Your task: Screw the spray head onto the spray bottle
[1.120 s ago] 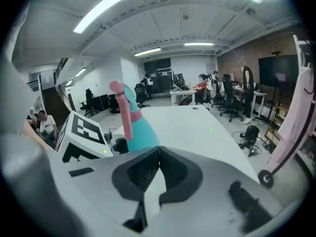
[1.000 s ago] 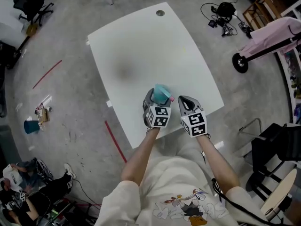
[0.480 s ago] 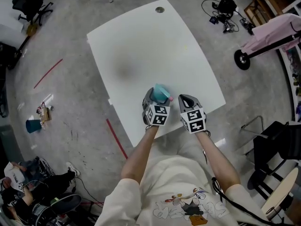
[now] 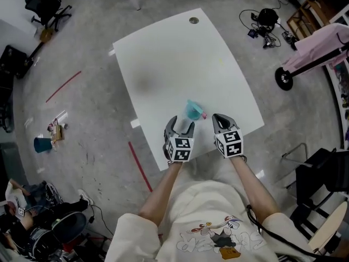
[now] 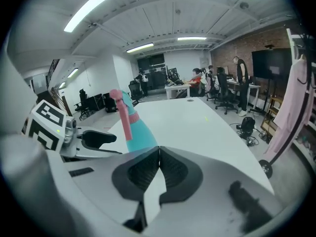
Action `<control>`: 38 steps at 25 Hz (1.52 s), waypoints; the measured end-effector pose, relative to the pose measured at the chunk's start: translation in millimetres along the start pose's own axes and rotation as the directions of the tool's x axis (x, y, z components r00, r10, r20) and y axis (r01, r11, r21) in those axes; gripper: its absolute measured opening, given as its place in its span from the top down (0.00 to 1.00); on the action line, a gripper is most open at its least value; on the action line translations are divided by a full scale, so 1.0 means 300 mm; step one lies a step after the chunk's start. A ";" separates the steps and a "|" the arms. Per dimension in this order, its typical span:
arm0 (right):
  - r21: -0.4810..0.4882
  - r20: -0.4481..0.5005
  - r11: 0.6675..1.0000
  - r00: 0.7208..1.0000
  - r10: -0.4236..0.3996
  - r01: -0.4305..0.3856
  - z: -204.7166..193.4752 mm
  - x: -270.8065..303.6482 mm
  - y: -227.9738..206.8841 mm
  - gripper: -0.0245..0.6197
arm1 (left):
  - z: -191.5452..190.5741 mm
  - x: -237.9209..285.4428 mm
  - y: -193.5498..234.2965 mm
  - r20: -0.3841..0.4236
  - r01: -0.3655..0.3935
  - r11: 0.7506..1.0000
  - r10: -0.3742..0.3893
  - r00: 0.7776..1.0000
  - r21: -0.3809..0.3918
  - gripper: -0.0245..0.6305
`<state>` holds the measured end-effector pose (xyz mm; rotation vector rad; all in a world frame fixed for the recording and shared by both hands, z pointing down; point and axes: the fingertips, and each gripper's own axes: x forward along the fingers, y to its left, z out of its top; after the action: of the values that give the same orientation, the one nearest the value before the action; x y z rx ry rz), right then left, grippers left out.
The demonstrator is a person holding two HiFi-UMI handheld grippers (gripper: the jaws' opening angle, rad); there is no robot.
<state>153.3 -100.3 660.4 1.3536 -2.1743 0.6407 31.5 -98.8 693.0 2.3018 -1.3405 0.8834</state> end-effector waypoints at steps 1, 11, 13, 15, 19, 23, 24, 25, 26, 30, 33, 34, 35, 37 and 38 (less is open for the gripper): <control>0.000 0.018 1.000 1.000 0.009 -0.009 0.020 -0.021 0.009 0.95 | 0.024 -0.058 0.013 0.015 -0.031 0.999 0.032 0.999 -0.017 0.55; -0.076 0.178 0.981 0.966 0.187 -0.176 0.247 -0.324 0.043 0.95 | 0.354 -0.500 -0.105 0.143 -0.197 0.966 0.222 0.965 -0.170 0.95; -0.113 0.191 0.973 0.957 0.220 -0.201 0.281 -0.346 0.066 0.95 | 0.371 -0.501 -0.108 0.149 -0.220 0.962 0.244 0.958 -0.159 0.95; -0.145 0.182 0.966 0.953 0.240 -0.216 0.296 -0.352 0.078 0.95 | 0.373 -0.498 -0.113 0.144 -0.225 0.957 0.252 0.957 -0.184 0.95; -0.181 0.177 0.952 0.944 0.277 -0.245 0.296 -0.377 0.083 0.95 | 0.393 -0.510 -0.159 0.151 -0.242 0.952 0.271 0.951 -0.185 0.95; -0.155 0.184 0.951 0.938 0.294 -0.267 0.290 -0.376 0.075 0.95 | 0.397 -0.512 -0.177 0.146 -0.253 0.951 0.280 0.949 -0.176 0.95; -0.156 0.185 0.949 0.936 0.299 -0.273 0.291 -0.378 0.080 0.95 | 0.398 -0.517 -0.185 0.146 -0.254 0.953 0.279 0.949 -0.168 0.96; -0.160 0.185 0.948 0.934 0.304 -0.277 0.294 -0.380 0.087 0.95 | 0.399 -0.520 -0.192 0.147 -0.254 0.954 0.277 0.950 -0.157 0.95; -0.167 0.185 0.946 0.933 0.309 -0.280 0.297 -0.382 0.093 0.95 | 0.401 -0.523 -0.197 0.148 -0.254 0.956 0.276 0.950 -0.148 0.95; -0.185 0.180 0.940 0.930 0.319 -0.286 0.294 -0.391 0.106 0.95 | 0.401 -0.525 -0.212 0.147 -0.258 0.956 0.278 0.949 -0.141 0.95; -0.179 0.182 0.941 0.930 0.320 -0.288 0.290 -0.389 0.094 0.95 | 0.389 -0.513 -0.223 0.136 -0.259 0.955 0.278 0.951 -0.142 0.95; -0.178 0.183 0.941 0.930 0.318 -0.287 0.290 -0.387 0.093 0.95 | 0.385 -0.511 -0.222 0.133 -0.258 0.955 0.277 0.952 -0.143 0.96; -0.177 0.183 0.942 0.931 0.315 -0.284 0.290 -0.384 0.093 0.95 | 0.382 -0.510 -0.218 0.132 -0.257 0.955 0.276 0.952 -0.144 0.96; -0.175 0.181 0.944 0.933 0.309 -0.279 0.289 -0.380 0.095 0.95 | 0.382 -0.509 -0.209 0.134 -0.255 0.956 0.275 0.952 -0.146 0.95; -0.174 0.180 0.945 0.935 0.307 -0.277 0.288 -0.379 0.096 0.95 | 0.383 -0.510 -0.205 0.135 -0.254 0.956 0.273 0.952 -0.145 0.95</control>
<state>156.7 -65.8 518.8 1.0682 -2.5646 0.4517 68.8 -32.0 507.2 2.1633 -1.7502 0.6829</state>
